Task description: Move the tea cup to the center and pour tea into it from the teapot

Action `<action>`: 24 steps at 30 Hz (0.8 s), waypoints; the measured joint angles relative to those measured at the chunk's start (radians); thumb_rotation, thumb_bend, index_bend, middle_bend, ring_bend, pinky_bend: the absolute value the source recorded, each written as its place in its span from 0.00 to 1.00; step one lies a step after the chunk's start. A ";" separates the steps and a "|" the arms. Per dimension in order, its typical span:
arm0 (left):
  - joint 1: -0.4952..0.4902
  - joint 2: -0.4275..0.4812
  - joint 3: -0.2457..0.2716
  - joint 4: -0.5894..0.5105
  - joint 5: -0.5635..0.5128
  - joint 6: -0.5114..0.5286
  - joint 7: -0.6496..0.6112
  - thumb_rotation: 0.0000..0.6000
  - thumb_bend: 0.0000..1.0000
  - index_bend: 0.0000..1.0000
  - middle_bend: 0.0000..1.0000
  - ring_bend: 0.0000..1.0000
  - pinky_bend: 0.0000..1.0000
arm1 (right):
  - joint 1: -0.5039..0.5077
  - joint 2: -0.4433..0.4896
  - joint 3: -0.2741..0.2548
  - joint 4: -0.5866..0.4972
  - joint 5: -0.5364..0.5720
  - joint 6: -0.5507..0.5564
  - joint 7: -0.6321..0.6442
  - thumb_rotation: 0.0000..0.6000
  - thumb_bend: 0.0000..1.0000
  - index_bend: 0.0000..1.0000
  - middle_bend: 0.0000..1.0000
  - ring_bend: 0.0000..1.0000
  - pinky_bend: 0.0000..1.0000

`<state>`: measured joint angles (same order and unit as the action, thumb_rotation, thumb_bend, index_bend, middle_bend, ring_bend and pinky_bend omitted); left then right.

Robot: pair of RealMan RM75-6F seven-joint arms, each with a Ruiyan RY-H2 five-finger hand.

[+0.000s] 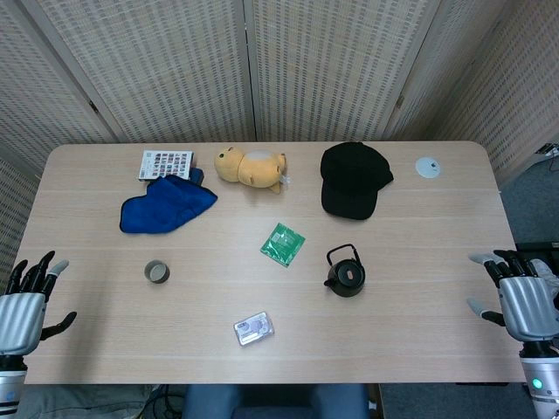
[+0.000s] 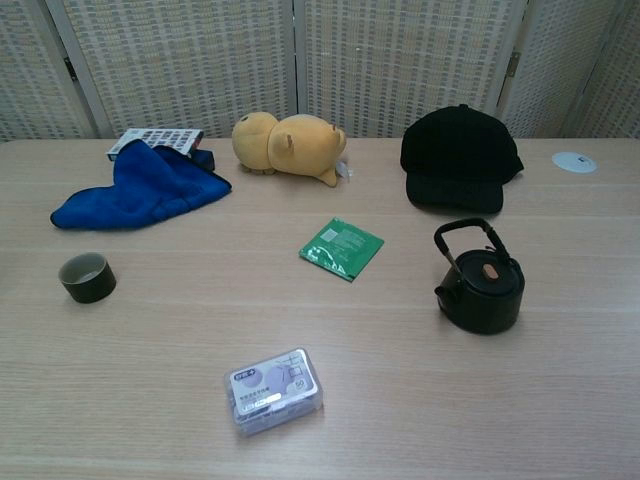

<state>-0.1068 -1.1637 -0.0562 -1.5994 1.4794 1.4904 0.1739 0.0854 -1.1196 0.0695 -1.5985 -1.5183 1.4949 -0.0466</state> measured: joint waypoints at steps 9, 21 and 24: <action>-0.004 0.006 0.000 -0.005 0.001 -0.006 -0.009 1.00 0.20 0.13 0.03 0.14 0.00 | -0.002 0.002 0.001 -0.001 -0.002 0.007 0.003 1.00 0.06 0.29 0.33 0.20 0.19; -0.068 0.020 -0.007 0.041 0.024 -0.095 -0.104 1.00 0.20 0.14 0.05 0.16 0.00 | 0.002 0.035 0.027 -0.025 0.017 0.015 -0.002 1.00 0.06 0.29 0.33 0.20 0.19; -0.102 0.022 -0.006 0.070 0.033 -0.148 -0.133 1.00 0.20 0.14 0.07 0.19 0.00 | 0.004 0.047 0.036 -0.037 0.023 0.019 -0.005 1.00 0.06 0.29 0.33 0.20 0.19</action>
<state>-0.2084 -1.1420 -0.0618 -1.5295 1.5127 1.3425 0.0409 0.0891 -1.0724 0.1056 -1.6354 -1.4950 1.5135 -0.0520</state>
